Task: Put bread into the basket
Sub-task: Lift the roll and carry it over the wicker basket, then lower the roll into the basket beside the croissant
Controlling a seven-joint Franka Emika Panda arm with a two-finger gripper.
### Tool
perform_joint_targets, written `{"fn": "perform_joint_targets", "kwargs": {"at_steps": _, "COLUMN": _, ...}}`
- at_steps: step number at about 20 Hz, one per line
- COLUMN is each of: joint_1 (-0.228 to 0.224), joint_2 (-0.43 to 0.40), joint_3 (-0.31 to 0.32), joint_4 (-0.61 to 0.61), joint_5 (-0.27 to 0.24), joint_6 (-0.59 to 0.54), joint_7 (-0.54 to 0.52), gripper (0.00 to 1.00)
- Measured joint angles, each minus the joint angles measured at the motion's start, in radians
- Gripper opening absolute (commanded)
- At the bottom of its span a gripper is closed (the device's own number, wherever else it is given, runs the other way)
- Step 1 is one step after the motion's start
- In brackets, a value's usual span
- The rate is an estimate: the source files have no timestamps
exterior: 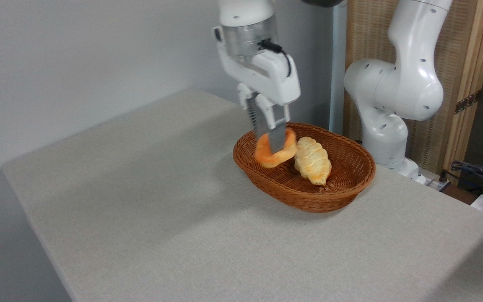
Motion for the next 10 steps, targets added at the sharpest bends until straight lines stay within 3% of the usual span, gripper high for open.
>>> {"fn": "perform_joint_targets", "kwargs": {"at_steps": 3, "joint_1": -0.043, "joint_2": -0.07, "joint_3": 0.006, "joint_4": -0.093, "joint_5": 0.0, "joint_6": -0.047, "joint_7": 0.002, "gripper": 0.36}}
{"fn": "perform_joint_targets", "kwargs": {"at_steps": 6, "joint_1": -0.053, "joint_2": -0.114, "joint_3": 0.024, "joint_4": -0.175, "joint_5": 0.003, "joint_6": -0.066, "joint_7": 0.011, "gripper": 0.46}}
{"fn": "perform_joint_targets", "kwargs": {"at_steps": 7, "joint_1": -0.058, "joint_2": -0.129, "joint_3": 0.035, "joint_4": -0.197, "joint_5": 0.003, "joint_6": -0.085, "joint_7": 0.023, "gripper": 0.56}}
{"fn": "perform_joint_targets", "kwargs": {"at_steps": 9, "joint_1": -0.077, "joint_2": -0.146, "joint_3": 0.044, "joint_4": -0.222, "joint_5": 0.003, "joint_6": -0.108, "joint_7": 0.032, "gripper": 0.89}}
{"fn": "perform_joint_targets", "kwargs": {"at_steps": 10, "joint_1": -0.085, "joint_2": -0.15, "joint_3": 0.045, "joint_4": -0.232, "joint_5": 0.003, "joint_6": -0.111, "joint_7": 0.032, "gripper": 0.93}}
